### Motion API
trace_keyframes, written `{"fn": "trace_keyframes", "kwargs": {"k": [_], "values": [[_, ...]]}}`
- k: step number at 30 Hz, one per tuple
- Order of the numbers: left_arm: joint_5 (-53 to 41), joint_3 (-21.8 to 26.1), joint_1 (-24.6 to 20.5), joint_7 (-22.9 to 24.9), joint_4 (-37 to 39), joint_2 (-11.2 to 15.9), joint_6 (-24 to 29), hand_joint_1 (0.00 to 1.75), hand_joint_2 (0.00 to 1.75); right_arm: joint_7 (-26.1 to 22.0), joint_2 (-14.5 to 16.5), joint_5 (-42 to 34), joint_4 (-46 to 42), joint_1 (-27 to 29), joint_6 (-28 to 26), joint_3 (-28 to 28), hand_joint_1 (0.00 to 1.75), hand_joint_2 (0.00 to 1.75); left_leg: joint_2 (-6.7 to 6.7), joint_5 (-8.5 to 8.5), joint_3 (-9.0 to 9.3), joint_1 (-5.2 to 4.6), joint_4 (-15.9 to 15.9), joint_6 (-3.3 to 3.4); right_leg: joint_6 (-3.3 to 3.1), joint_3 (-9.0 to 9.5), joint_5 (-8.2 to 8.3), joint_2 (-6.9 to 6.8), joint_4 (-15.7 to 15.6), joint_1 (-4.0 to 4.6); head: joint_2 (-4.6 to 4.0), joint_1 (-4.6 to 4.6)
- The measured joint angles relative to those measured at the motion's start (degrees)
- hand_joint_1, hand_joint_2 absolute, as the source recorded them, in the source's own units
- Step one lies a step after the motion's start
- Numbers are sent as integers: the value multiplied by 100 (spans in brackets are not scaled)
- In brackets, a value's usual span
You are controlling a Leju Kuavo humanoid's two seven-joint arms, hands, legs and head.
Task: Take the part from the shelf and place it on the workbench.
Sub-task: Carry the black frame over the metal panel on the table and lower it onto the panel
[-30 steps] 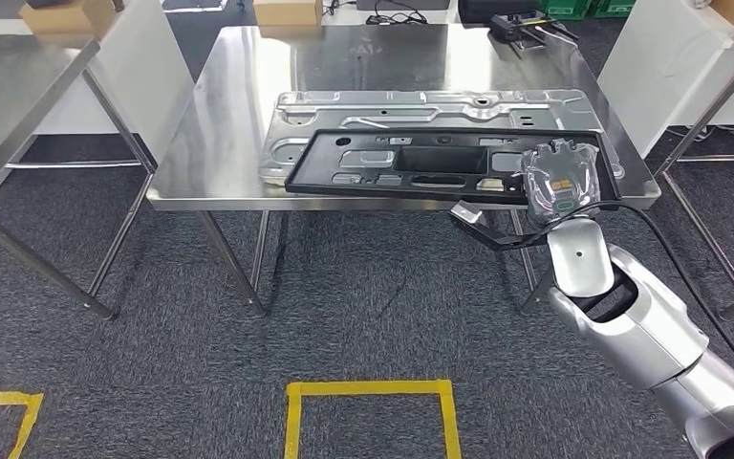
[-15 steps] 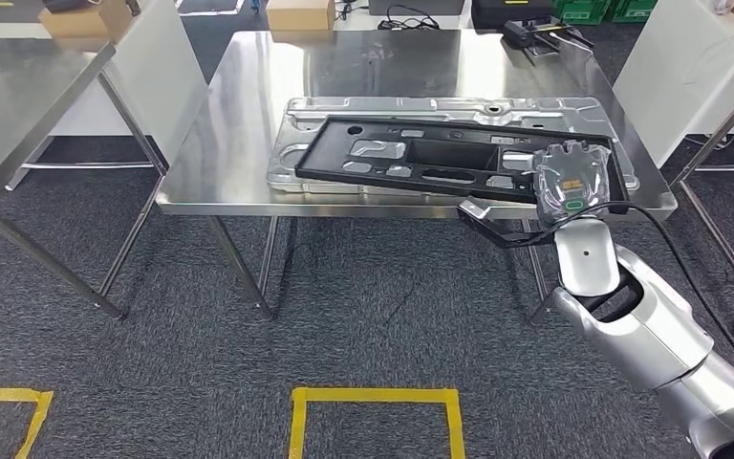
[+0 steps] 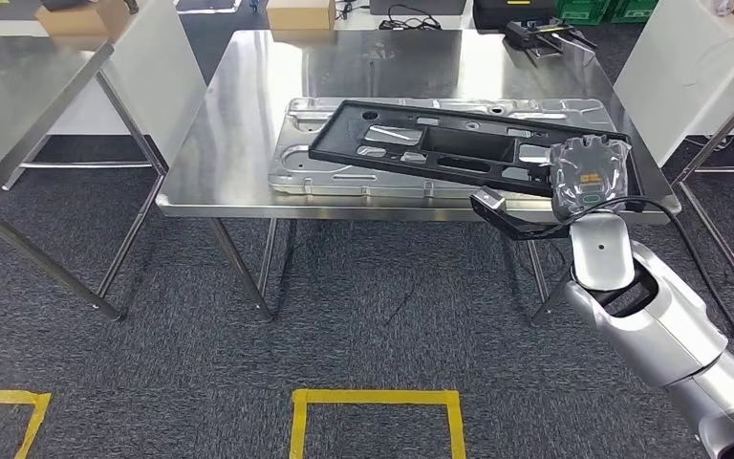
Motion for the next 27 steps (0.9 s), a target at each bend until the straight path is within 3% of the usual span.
{"fn": "trace_keyframes", "kwargs": {"k": [2, 5, 6, 7, 8, 10, 12, 16, 17, 20, 22, 23, 24, 26, 27], "values": [[-25, 0, -2, 0, 0, -1, -1, 0, 175, 1, -24, -3, 0, 0, -1, -3, 175, 175, -1, 24, 37, 22, -45, 60, 45, -85, -138, 2, 216, -5, 0, 1], [-41, 1, -10, 0, 0, 0, -4, 0, 175, 9, -65, -10, 0, 23, -2, -5, 175, 175, -5, 17, 66, 29, -57, 130, 91, -613, -649, 7, 1311, -1, 0, 3], [-43, 1, -6, 0, 0, 0, -7, 0, 175, 13, -78, -14, 1, 42, -2, -5, 175, 175, -9, 11, 72, 30, -55, 133, 109, -776, -733, 8, 1611, -2, 0, 3], [-44, 1, -1, 0, 0, 0, -10, 0, 175, 14, -88, -21, 1, 59, -2, -5, 175, 175, -15, 3, 79, 34, -50, 129, 127, -843, -701, 8, 1702, -10, 0, 3], [-45, 1, 4, 0, 0, 0, -12, 0, 175, 16, -96, -32, 1, 69, -2, -5, 175, 175, -23, -9, 90, 43, -42, 115, 144, -786, -559, 6, 1543, -22, 0, 3], [-50, 1, 6, 0, 0, 2, -13, 0, 175, 32, -107, -54, 1, 71, -2, -5, 175, 175, -36, -64, 106, 56, 9, 51, 194, -415, -170, 8, 757, -59, 0, 3], [-55, 0, -5, -1, 0, 12, -13, 0, 175, 52, -115, -70, 2, 66, -3, -7, 175, 175, -48, -140, 94, 41, 83, -21, 169, -137, 8, 35, 197, -79, 0, 2], [-56, 0, -3, -2, 0, 21, -14, 0, 175, 66, -127, -81, 5, 70, -6, -14, 175, 175, -57, -205, 72, 45, 143, -90, 3, -100, -13, 51, 126, -63, 0, -2], [-57, 0, -4, -2, 0, 21, -14, 0, 175, 65, -126, -81, 4, 63, -7, -19, 175, 175, -49, -285, 5, 58, 295, -122, -29, -91, -17, 49, 124, -68, 0, -2], [-61, -1, -16, -2, 0, 22, -14, 0, 175, 67, -120, -79, 4, 51, -8, -33, 175, 175, -21, -729, -547, 84, 1380, -208, -90, -66, -44, 47, 121, -62, 0, -2], [-67, -1, -11, -2, 0, 22, -14, 0, 175, 64, -118, -79, 4, 58, -8, -33, 175, 175, -16, -795, -865, 85, 1860, -204, -111, -39, -73, 48, 121, -46, 0, -2], [-70, -1, -7, -2, 0, 22, -14, 0, 175, 63, -118, -79, 4, 61, -8, -33, 175, 175, -16, -668, -871, 79, 1775, -176, -116, -14, -92, 49, 121, -33, 0, -2], [-74, 0, -5, -2, 0, 22, -14, 0, 175, 63, -118, -79, 4, 59, -9, -34, 175, 175, -15, -453, -760, 64, 1454, -127, -118, 19, -113, 49, 120, -18, 0, -2], [-78, -1, -8, -2, 1, 29, -9, 0, 175, 64, -118, -77, 4, 43, -10, -43, 175, 175, 2, -32, -393, 10, 588, 15, -111, 82, -157, 52, 109, 7, 0, -2], [-79, -1, -12, -2, 2, 31, -5, 0, 175, 65, -120, -75, 4, 35, -10, -48, 175, 175, 23, 75, -248, -17, 281, 56, -101, 100, -177, 56, 101, 13, 0, -1]]}}
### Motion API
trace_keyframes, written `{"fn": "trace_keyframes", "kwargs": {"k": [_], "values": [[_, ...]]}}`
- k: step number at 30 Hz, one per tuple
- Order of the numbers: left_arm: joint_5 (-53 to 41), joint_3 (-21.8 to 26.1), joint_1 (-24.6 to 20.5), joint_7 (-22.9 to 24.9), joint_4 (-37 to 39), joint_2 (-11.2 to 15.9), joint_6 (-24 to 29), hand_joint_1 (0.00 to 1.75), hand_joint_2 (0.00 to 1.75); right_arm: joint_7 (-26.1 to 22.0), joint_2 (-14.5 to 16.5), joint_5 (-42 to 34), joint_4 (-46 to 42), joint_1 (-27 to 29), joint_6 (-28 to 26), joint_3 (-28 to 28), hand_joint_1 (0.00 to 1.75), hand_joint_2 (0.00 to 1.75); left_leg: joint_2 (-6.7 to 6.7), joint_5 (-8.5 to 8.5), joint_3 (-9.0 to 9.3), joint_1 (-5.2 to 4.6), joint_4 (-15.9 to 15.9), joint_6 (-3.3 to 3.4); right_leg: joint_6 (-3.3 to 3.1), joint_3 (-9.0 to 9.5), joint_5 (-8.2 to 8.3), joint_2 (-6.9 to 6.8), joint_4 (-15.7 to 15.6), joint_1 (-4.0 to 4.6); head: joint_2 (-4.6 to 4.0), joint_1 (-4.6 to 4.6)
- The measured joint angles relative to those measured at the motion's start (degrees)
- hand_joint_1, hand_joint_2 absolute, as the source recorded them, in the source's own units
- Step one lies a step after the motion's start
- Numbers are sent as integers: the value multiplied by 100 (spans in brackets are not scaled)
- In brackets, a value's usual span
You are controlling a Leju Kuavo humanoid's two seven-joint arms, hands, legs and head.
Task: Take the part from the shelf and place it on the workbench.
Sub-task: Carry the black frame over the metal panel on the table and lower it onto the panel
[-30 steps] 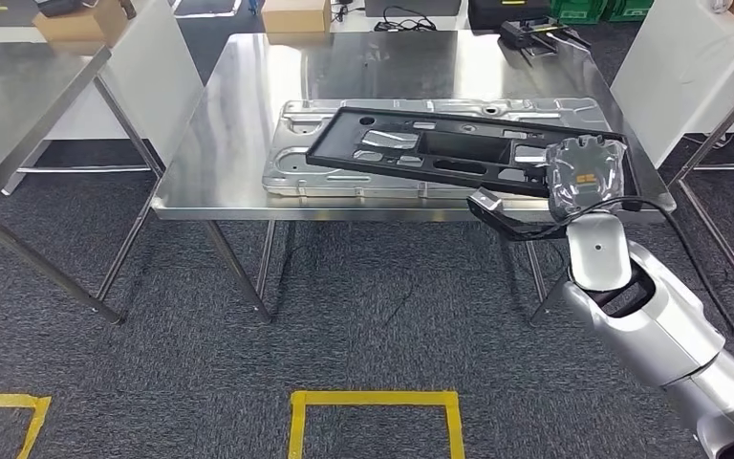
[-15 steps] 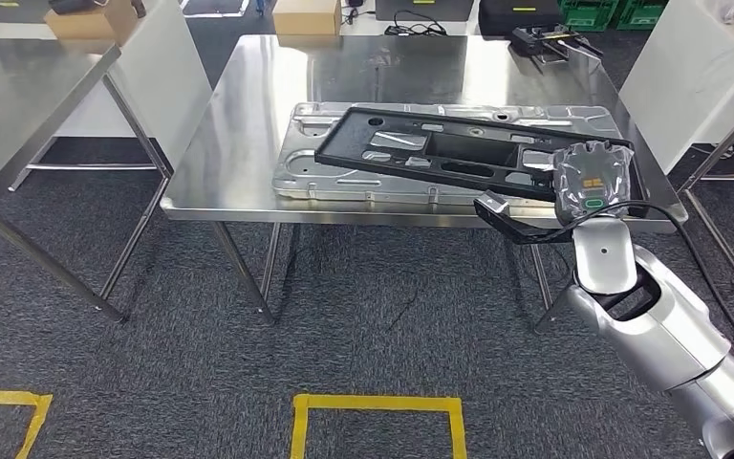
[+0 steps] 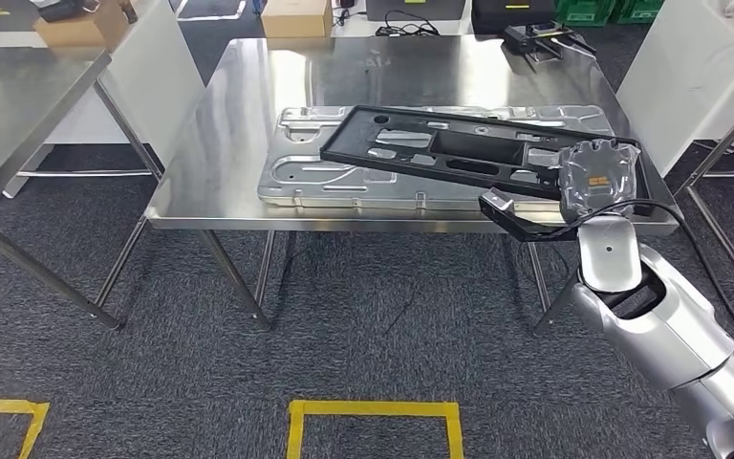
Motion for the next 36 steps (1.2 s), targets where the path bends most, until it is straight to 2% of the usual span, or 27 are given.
{"fn": "trace_keyframes", "kwargs": {"k": [1, 4, 6, 8, 9, 10, 11, 12, 14, 15, 16, 17, 18, 20, 21, 22, 24, 25, 26, 27, 28, 30, 31, 32, 33, 34, 36], "values": [[-1, -1, -4, 0, 1, 2, 3, 0, 175, 1, -6, 2, 0, -5, -1, -4, 175, 175, 19, 27, 82, -20, -158, 16, 15, 11, -16, 5, -7, 0, 0, 1], [-2, -1, -2, -1, 1, -4, -1, 0, 175, 1, -15, 3, -1, -10, -5, -8, 175, 175, 36, -8, 177, -34, -257, -7, 84, 53, -67, -6, -9, -8, 0, 2], [-10, -1, -2, -3, 1, -10, -2, 0, 175, 1, -15, 6, -2, -23, -10, -15, 175, 175, 36, -17, 268, -9, -334, 30, 119, -46, -236, -22, 293, 2, 0, 3], [-19, -1, -10, -4, 0, -18, -3, 0, 175, 1, -19, 7, -2, -19, -14, -19, 175, 175, 36, -38, 321, 7, -357, 72, 131, -371, -513, -27, 946, 11, 0, 5], [-19, -1, -10, -4, 0, -22, -4, 0, 175, 2, -21, 4, -2, -2, -15, -19, 175, 175, 33, -55, 343, 8, -356, 83, 144, -595, -630, -26, 1323, 10, 0, 5], [-19, -1, -4, -4, 0, -26, -5, 0, 175, 1, -23, 2, -2, 20, -15, -19, 175, 175, 27, -76, 368, 12, -355, 83, 159, -783, -672, -27, 1593, 2, 0, 5], [-19, -1, 5, -4, 0, -27, -6, 0, 175, 0, -25, 1, -2, 39, -14, -19, 175, 175, 18, -104, 396, 21, -352, 73, 178, -887, -613, -29, 1674, -10, 0, 5], [-21, -1, 13, -4, 1, -29, -7, 0, 175, -1, -27, -1, -2, 55, -14, -18, 175, 175, 8, -141, 434, 38, -345, 51, 204, -928, -468, -30, 1610, -28, 0, 5], [-32, -1, 19, -4, 1, -28, -7, 0, 175, -1, -31, -4, -2, 59, -13, -19, 175, 175, -9, -239, 495, 75, -293, -37, 290, -665, 6, -40, 864, -84, 0, 6], [-40, -1, 12, -3, 1, -23, -6, 0, 175, -1, -38, -9, -4, 50, -13, -19, 175, 175, -17, -313, 497, 82, -231, -87, 309, -514, 158, -20, 502, -109, 0, 5], [-49, -1, 5, -1, 2, -18, -5, 0, 175, 1, -39, -17, -8, 45, -13, -21, 175, 175, -22, -379, 494, 85, -179, -126, 296, -409, 228, -2, 264, -125, 0, 4], [-55, -1, -1, 1, 2, -12, -5, 0, 175, 3, -43, -27, -11, 46, -13, -23, 175, 175, -25, -430, 486, 80, -145, -151, 262, -361, 221, 18, 157, -131, 0, 3], [-58, -1, -5, 2, 3, -8, -4, 0, 175, 3, -47, -34, -15, 47, -11, -25, 175, 175, -27, -462, 482, 80, -135, -159, 197, -356, 182, 43, 157, -120, 0, 1], [-60, -1, 0, 2, 3, -2, -7, 0, 175, 3, -53, -42, -16, 59, -9, -28, 175, 175, -23, -505, 477, 96, -110, -183, 111, -351, 145, 51, 167, -116, 0, 1], [-60, -1, -1, 2, 3, 1, -8, 0, 175, 2, -56, -43, -17, 54, -9, -32, 175, 175, -19, -572, 412, 102, 31, -205, 74, -337, 127, 54, 168, -117, 0, 1], [-60, -1, -4, 1, 3, 2, -9, 0, 175, 2, -54, -43, -17, 46, -10, -36, 175, 175, -15, -682, 277, 112, 302, -229, 37, -313, 106, 57, 167, -117, 0, 0], [-58, -1, -9, 0, 3, -2, -12, 0, 175, 2, -41, -44, -17, 37, -10, -42, 175, 175, -11, -933, -180, 115, 1115, -250, -13, -250, 53, 57, 164, -95, 0, 0], [-56, -1, -6, 0, 3, -4, -14, 0, 175, 2, -35, -44, -17, 40, -10, -42, 175, 175, -11, -993, -410, 111, 1459, -239, -26, -211, 20, 60, 164, -74, 0, 0], [-54, -1, -2, 0, 3, -7, -16, 0, 175, 1, -31, -44, -17, 48, -9, -42, 175, 175, -11, -957, -568, 98, 1623, -208, -30, -163, -18, 64, 163, -46, 0, 0], [-52, -1, 2, 0, 3, -8, -17, 0, 175, 1, -29, -44, -17, 53, -9, -42, 175, 175, -12, -811, -619, 71, 1556, -154, -26, -106, -59, 67, 160, -7, 0, 0], [-51, -1, 3, -1, 3, -10, -18, 0, 175, 1, -25, -44, -17, 54, -10, -42, 175, 175, -13, -574, -567, 28, 1276, -69, -25, -36, -99, 68, 148, 36, 0, -1], [-51, -1, 3, -3, 4, -4, -22, 0, 175, 2, -25, -43, -16, 44, -11, -44, 175, 175, -13, -39, -271, -124, 411, 200, -22, 123, -165, 68, 72, 109, 0, 3], [-54, -1, 1, -6, 5, -5, -27, 0, 175, 2, -23, -45, -16, 43, -11, -46, 175, 175, -5, 121, -120, -194, 47, 325, -25, 197, -188, 75, 8, 125, 0, 2], [-55, -1, -3, -8, 7, 0, -32, 0, 175, 4, -31, -45, -15, 41, -11, -48, 175, 175, 3, 196, -8, -248, -197, 414, -26, 267, -196, 80, -58, 132, 0, 4], [-56, -1, -5, -9, 9, 2, -37, 0, 175, 5, -38, -46, -15, 41, -12, -48, 175, 175, 14, 189, 73, -276, -333, 462, -25, 316, -181, 74, -86, 139, 1, 4], [-57, -1, -6, -11, 10, -8, -39, 0, 175, 3, -40, -48, -15, 41, -13, -49, 175, 175, 23, 175, 144, -275, -421, 479, -29, 354, -162, 65, -97, 134, 1, 1], [-59, -1, 0, -11, 11, -16, -39, 0, 175, 0, -46, -45, -15, 32, -15, -51, 175, 175, 35, 161, 305, -243, -556, 466, -9, 331, -186, 20, 94, 141, 1, 2]]}}
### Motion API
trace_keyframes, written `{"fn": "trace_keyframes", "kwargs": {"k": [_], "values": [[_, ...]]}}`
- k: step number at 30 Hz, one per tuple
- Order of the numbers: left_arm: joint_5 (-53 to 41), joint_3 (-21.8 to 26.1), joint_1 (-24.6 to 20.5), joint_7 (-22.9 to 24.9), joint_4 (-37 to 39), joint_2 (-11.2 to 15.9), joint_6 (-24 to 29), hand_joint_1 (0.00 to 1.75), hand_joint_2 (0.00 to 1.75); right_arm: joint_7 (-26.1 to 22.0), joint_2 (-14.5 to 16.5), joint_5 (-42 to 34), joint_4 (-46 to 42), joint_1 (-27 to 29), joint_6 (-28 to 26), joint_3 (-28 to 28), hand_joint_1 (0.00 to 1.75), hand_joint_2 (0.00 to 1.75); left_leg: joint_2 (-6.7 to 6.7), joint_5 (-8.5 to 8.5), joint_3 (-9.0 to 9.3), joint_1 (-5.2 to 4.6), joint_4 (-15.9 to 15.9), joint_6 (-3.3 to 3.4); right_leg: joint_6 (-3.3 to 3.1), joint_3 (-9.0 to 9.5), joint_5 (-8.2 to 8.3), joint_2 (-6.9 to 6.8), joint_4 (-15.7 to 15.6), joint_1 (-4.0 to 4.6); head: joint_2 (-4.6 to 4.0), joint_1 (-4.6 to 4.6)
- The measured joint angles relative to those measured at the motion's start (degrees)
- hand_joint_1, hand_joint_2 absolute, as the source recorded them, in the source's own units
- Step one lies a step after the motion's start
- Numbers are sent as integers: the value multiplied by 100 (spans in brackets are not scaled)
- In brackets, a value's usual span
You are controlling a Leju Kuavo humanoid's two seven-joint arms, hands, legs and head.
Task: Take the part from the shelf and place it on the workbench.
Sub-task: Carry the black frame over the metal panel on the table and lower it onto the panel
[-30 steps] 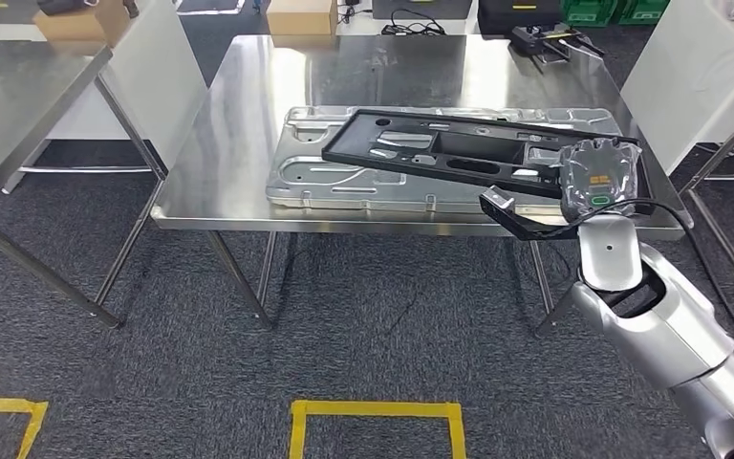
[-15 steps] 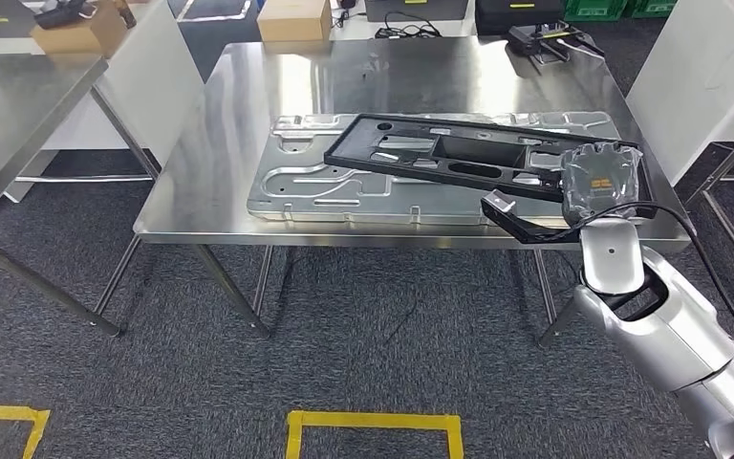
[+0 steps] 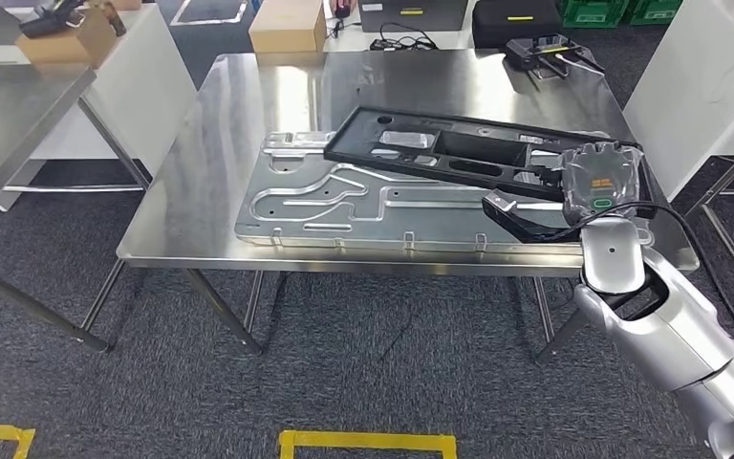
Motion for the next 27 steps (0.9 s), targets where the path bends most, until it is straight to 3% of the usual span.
{"fn": "trace_keyframes", "kwargs": {"k": [2, 4, 5, 6, 7, 9, 10, 11, 13, 15, 17, 19, 20, 21, 22, 23, 25, 27], "values": [[-4, 0, -11, 0, 0, -9, 1, 0, 175, 2, -2, 3, 0, -10, -1, -2, 175, 175, 4, -26, 127, 57, -61, -42, 59, -280, -213, -16, 564, -7, -1, 2], [-5, 0, -15, 0, 0, -24, -1, 0, 175, 4, -6, 2, 0, 5, -1, -2, 175, 175, -8, -99, 201, 112, -62, -92, 150, -739, -508, -17, 1248, -47, -1, 2], [-6, 0, -4, 0, 0, -33, -3, 0, 175, 4, -8, 1, 0, 25, -1, -1, 175, 175, -14, -145, 246, 150, -60, -139, 204, -911, -591, -20, 1416, -83, -1, 2], [-6, 0, 8, 0, 0, -40, -4, 0, 175, 1, -9, 1, 0, 41, -1, -1, 175, 175, -22, -199, 297, 199, -52, -197, 272, -995, -565, -25, 1385, -129, -1, 2], [-7, 0, 16, 0, 0, -45, -4, 0, 175, -2, -10, 1, 0, 54, -1, 0, 175, 175, -31, -263, 349, 258, -26, -268, 356, -982, -401, -35, 1145, -189, -1, 2], [-9, 0, 20, 1, 4, -32, 5, 0, 175, -1, -31, 2, 2, 71, -2, 2, 175, 175, -45, -451, 398, 347, 132, -441, 555, -838, 138, -74, 410, -332, -1, 5], [-11, 0, 16, 2, 9, -21, 11, 0, 175, -2, -39, 1, 4, 77, -13, 4, 175, 175, -49, -555, 378, 374, 248, -506, 559, -791, 293, -88, 168, -381, -1, 7], [-14, 0, 11, 4, 14, -8, 18, 0, 175, -5, -43, -4, 5, 89, -35, 4, 175, 175, -47, -652, 347, 374, 349, -554, 515, -791, 389, -96, 70, -405, 0, 5], [-22, 0, 7, 8, 20, 6, 20, 0, 175, -40, -38, -41, 4, 115, -115, 2, 175, 175, -43, -780, 329, 392, 452, -596, 311, -835, 336, -96, 146, -403, 0, 2], [-36, 0, 6, 9, 19, 10, 19, 0, 175, -136, -15, -103, -8, 133, -217, -2, 175, 175, -42, -824, 302, 412, 624, -651, 232, -817, 329, -79, 171, -401, -1, -2], [-50, 0, -13, 9, 17, 11, 14, 0, 175, -262, 53, -137, -38, 145, -332, -2, 175, 175, -39, -914, 7, 425, 1189, -690, 199, -765, 295, -38, 162, -391, -1, -5], [-58, 0, -27, 9, 17, 7, 7, 0, 175, -355, 152, -137, -77, 186, -422, 4, 175, 175, -37, -1193, -486, 424, 1925, -703, 181, -702, 231, -2, 152, -367, -1, -4], [-62, 0, -26, 9, 17, 4, 4, 0, 175, -387, 203, -136, -91, 217, -445, 9, 175, 175, -38, -1317, -689, 409, 2151, -688, 170, -652, 188, 13, 150, -343, -1, -4], [-64, 0, -23, 9, 17, 1, 2, 0, 175, -409, 252, -137, -99, 251, -453, 15, 175, 175, -39, -1343, -803, 382, 2181, -644, 156, -586, 138, 23, 147, -310, -1, -4], [-69, 0, -22, 9, 17, -3, -1, 0, 175, -427, 298, -147, -103, 275, -455, 21, 175, 175, -41, -1238, -826, 338, 2011, -564, 141, -509, 89, 27, 140, -267, -1, -5], [-74, 0, -23, 9, 17, -4, -3, 0, 175, -445, 344, -158, -103, 290, -457, 24, 175, 175, -42, -1003, -775, 271, 1680, -442, 120, -425, 44, 27, 120, -224, -1, -4], [-89, 0, -21, 10, 19, 10, -8, 0, 175, -487, 422, -187, -100, 291, -475, 26, 175, 175, -59, -357, -560, 65, 837, -162, 108, -254, -11, 5, 20, -157, -1, -2], [-107, -1, -24, 15, 16, 25, -15, 0, 175, -525, 494, -214, -94, 292, -525, 26, 175, 175, -116, 27, -327, -93, 260, -17, 158, -54, 26, 11, -205, -147, -1, 2]]}}
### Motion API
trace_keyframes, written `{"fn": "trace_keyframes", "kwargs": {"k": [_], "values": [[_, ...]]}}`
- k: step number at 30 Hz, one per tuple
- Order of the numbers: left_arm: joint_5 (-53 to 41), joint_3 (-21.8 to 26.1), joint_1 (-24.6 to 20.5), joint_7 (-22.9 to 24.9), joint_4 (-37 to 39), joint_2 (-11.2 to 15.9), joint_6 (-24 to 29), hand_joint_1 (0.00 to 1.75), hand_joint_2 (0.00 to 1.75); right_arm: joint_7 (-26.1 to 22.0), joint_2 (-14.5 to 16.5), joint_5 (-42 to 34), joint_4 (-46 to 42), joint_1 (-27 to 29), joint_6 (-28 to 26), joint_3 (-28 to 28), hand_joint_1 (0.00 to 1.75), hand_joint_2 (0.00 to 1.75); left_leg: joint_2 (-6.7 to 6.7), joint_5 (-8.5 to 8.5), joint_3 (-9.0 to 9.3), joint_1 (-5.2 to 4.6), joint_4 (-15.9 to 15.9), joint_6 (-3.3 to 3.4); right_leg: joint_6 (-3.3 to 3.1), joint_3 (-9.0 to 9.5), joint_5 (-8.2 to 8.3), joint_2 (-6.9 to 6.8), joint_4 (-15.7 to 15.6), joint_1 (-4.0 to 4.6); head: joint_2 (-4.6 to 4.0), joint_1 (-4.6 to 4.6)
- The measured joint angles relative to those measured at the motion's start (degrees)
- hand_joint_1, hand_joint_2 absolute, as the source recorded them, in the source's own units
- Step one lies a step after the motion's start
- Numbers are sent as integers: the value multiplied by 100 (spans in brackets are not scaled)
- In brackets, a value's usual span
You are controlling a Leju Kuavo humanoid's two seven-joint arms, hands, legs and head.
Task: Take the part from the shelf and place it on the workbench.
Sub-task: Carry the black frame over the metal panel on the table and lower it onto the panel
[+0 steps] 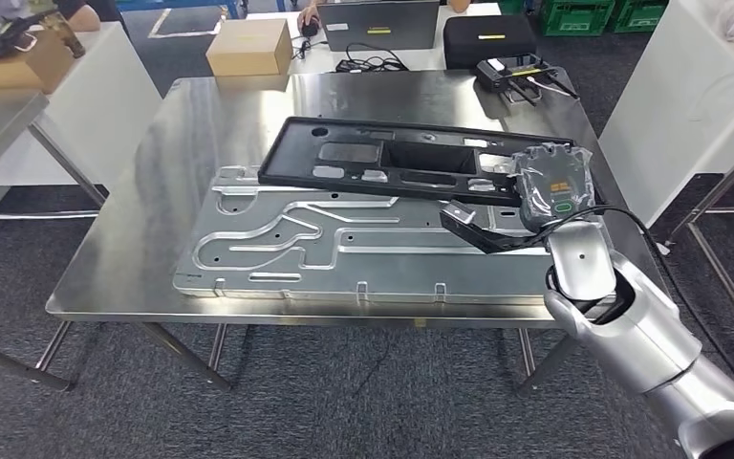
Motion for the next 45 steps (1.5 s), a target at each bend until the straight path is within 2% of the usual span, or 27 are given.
{"fn": "trace_keyframes", "kwargs": {"k": [3, 5, 7, 9, 10, 11, 13, 14, 16, 19, 20, 22, 24, 25, 26, 28, 29, 31, 33, 35, 36, 38, 39, 40, 41, 43, 45], "values": [[-11, -1, -13, 14, -3, -9, -10, 0, 175, -45, 123, -32, 16, 8, -66, 7, 175, 175, -29, 81, 404, 2, -500, 53, 34, 223, 94, -20, -160, 29, 1, -2], [-12, -1, -24, 19, -3, -15, -13, 0, 175, -86, 186, -42, 25, -8, -93, 14, 175, 175, -32, 68, 579, 41, -596, 55, 43, 132, -74, -38, 105, 54, 1, -4], [-14, -1, -37, 20, -3, -34, -24, 0, 175, -128, 250, -59, 43, 4, -119, 33, 175, 175, -39, -4, 614, 52, -565, 52, 70, -315, -399, -47, 835, 46, 0, -4], [-23, -1, -25, 26, -3, -62, -39, 0, 175, -182, 337, -63, 76, 50, -135, 70, 175, 175, -46, -110, 650, 53, -499, 27, 111, -791, -562, -47, 1425, 47, 0, -4], [-31, -1, -12, 29, -3, -73, -44, 0, 175, -211, 388, -53, 99, 73, -138, 95, 175, 175, -47, -174, 680, 54, -456, 11, 123, -869, -451, -48, 1393, 48, 0, -4], [-41, -1, -8, 33, -3, -82, -46, 0, 175, -235, 439, -43, 125, 91, -143, 120, 175, 175, -49, -250, 719, 56, -403, -9, 128, -825, -205, -49, 1117, 47, 0, -5], [-61, -1, -19, 36, -3, -97, -49, 0, 175, -264, 543, -31, 209, 106, -169, 166, 175, 175, -51, -409, 786, 55, -292, -58, 98, -590, 308, -50, 335, 59, 0, -6], [-70, -1, -37, 35, -3, -100, -50, 0, 175, -275, 597, -34, 259, 99, -190, 184, 175, 175, -50, -471, 784, 56, -242, -84, 52, -497, 426, -43, 55, 74, 1, -6], [-88, -1, -68, 36, -3, -104, -53, 0, 175, -294, 684, -64, 370, 82, -233, 205, 175, 175, -48, -535, 741, 56, -174, -127, -75, -471, 426, -34, -68, 108, 1, -6], [-107, -1, -96, 41, -3, -109, -58, 0, 175, -307, 778, -166, 556, 10, -259, 210, 175, 175, -41, -620, 680, 44, 5, -216, -191, -401, 403, -44, -95, 28, 1, -10], [-109, -1, -112, 47, -4, -111, -57, 0, 175, -306, 810, -211, 628, -38, -262, 210, 175, 175, -32, -678, 552, 76, 235, -285, -203, -367, 385, -49, -101, -14, 1, -14], [-107, 0, -154, 58, -5, -121, -55, 0, 175, -305, 852, -290, 777, -141, -266, 209, 175, 175, 3, -879, 83, 223, 977, -462, -205, -315, 330, -58, -104, -56, 0, -22], [-107, 1, -200, 74, -5, -123, -52, 0, 175, -304, 880, -329, 915, -193, -267, 208, 175, 175, 46, -1064, -346, 378, 1563, -605, -164, -235, 255, -65, -103, -97, 0, -21], [-108, 1, -214, 85, -5, -126, -50, 0, 175, -304, 890, -338, 977, -202, -267, 208, 175, 175, 64, -1037, -430, 432, 1600, -653, -136, -173, 209, -68, -104, -122, 0, -22], [-109, 1, -217, 96, -5, -127, -50, 0, 175, -304, 902, -353, 1033, -206, -264, 208, 175, 175, 73, -889, -414, 473, 1435, -687, -105, -102, 162, -68, -106, -149, 0, -21], [-110, 1, -200, 114, -5, -131, -50, 0, 175, -302, 933, -388, 1129, -230, -258, 208, 175, 175, 78, -323, -175, 524, 642, -732, -34, 50, 63, -63, -114, -201, 0, -22], [-110, 1, -188, 117, -5, -132, -51, 0, 175, -299, 950, -413, 1175, -252, -255, 208, 175, 175, 83, -143, -63, 514, 281, -739, 3, 106, 27, -55, -125, -215, 0, -23], [-107, 1, -178, 114, -5, -138, -52, 0, 175, -290, 971, -458, 1257, -302, -253, 208, 175, 175, 84, -40, 43, 473, -43, -704, 89, 153, -37, -46, -151, -213, 0, -23], [-105, 1, -190, 107, -5, -146, -54, 0, 175, -287, 976, -493, 1321, -332, -256, 206, 175, 175, 68, -102, 73, 448, -23, -624, 174, 189, -102, -51, -177, -211, 1, -20], [-109, 1, -194, 104, -5, -155, -55, 0, 175, -291, 973, -508, 1368, -346, -259, 204, 175, 175, 48, -144, 135, 443, -18, -527, 200, 137, -245, -72, 47, -210, 1, -19], [-110, 1, -193, 105, -5, -158, -55, 0, 175, -291, 971, -514, 1390, -352, -261, 204, 175, 175, 43, -169, 176, 433, -24, -472, 185, -12, -378, -79, 359, -196, 1, -17], [-110, 1, -181, 108, -5, -163, -55, 0, 175, -277, 966, -535, 1436, -352, -261, 204, 175, 175, 40, -230, 239, 374, -22, -369, 123, -526, -671, -83, 1244, -116, 0, -16], [-110, 1, -174, 109, -5, -166, -55, 0, 175, -265, 960, -550, 1463, -347, -261, 204, 175, 175, 35, -263, 275, 338, -22, -327, 88, -778, -720, -82, 1587, -71, 0, -16], [-109, 1, -166, 109, -5, -167, -56, 0, 175, -251, 951, -567, 1495, -339, -259, 204, 175, 175, 24, -301, 321, 299, -22, -292, 46, -944, -649, -81, 1729, -24, 0, -16], [-109, 1, -159, 109, -5, -168, -56, 0, 175, -235, 939, -588, 1527, -332, -257, 204, 175, 175, 10, -342, 378, 260, -21, -266, -5, -998, -457, -80, 1633, 20, 0, -16], [-109, 1, -139, 111, -5, -170, -58, 0, 175, -199, 900, -639, 1588, -322, -254, 203, 175, 175, -18, -436, 503, 198, -21, -240, -129, -821, 120, -80, 886, 103, 0, -17], [-110, 1, -119, 113, -5, -172, -57, 0, 175, -168, 849, -689, 1650, -329, -250, 197, 175, 175, -34, -519, 560, 142, -3, -242, -217, -591, 444, -77, 209, 150, 0, -18]]}}
